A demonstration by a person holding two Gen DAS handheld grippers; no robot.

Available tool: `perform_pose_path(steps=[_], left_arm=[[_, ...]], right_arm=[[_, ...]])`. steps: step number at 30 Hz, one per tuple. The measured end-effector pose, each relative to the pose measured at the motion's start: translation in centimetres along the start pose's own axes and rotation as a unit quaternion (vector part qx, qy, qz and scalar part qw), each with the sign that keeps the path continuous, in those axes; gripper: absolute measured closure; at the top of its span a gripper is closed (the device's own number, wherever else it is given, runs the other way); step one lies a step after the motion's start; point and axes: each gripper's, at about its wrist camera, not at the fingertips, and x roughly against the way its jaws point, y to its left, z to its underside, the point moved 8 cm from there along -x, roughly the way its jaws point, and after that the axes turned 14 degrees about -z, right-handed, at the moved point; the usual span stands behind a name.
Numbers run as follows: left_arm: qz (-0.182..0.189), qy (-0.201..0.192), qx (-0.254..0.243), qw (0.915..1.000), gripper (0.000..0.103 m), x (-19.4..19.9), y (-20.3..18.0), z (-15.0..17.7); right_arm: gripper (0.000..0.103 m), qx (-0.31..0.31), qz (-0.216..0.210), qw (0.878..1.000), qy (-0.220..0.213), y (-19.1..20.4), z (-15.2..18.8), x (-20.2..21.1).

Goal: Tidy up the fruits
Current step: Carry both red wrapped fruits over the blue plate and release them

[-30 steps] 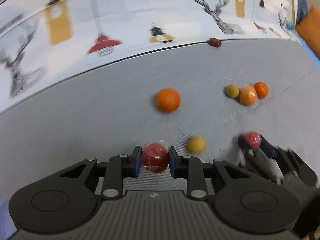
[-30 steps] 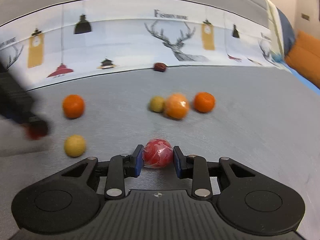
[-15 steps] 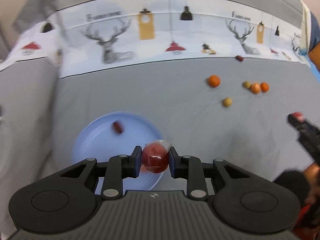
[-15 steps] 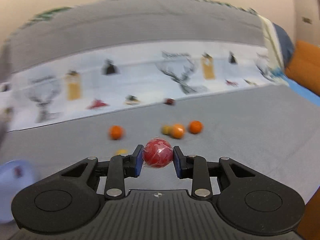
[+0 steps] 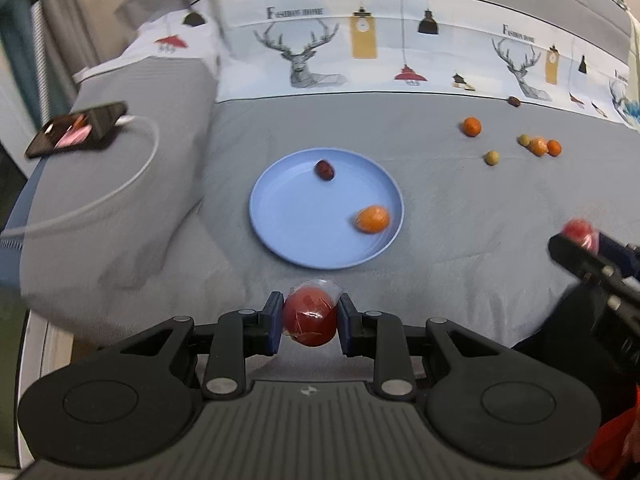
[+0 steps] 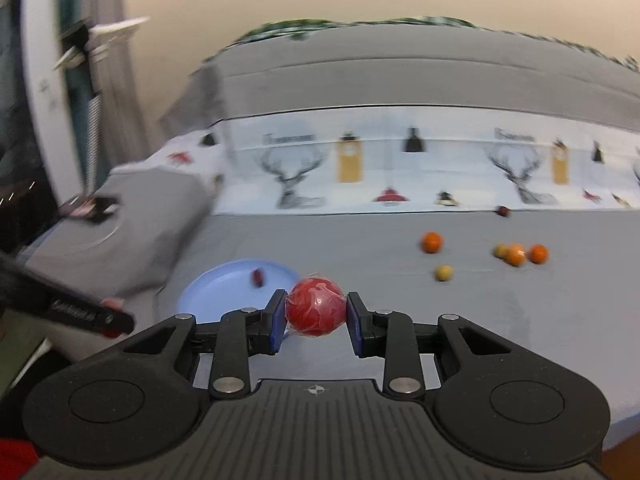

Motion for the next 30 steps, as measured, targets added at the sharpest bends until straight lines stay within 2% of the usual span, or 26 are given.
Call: perform_pose_path(steps=[7,14,30], left_arm=[[0.016,-0.004,0.021,0.9996,0.073,0.5,1.1,0.9],[0.028,-0.008,0.022,0.9993,0.073,0.5,1.0,0.8],[0.034,0.009,0.024,0.9991,0.073,-1.2,1.1,0.7]], right_arm=[[0.07,0.017,-0.008,1.0,0.014,2.5,0.2,0.3],[0.07,0.026,-0.002,0.999,0.024,2.9,0.4,0.2],[0.07,0.027,-0.004,0.998,0.054,2.7,0.7,-1.5]])
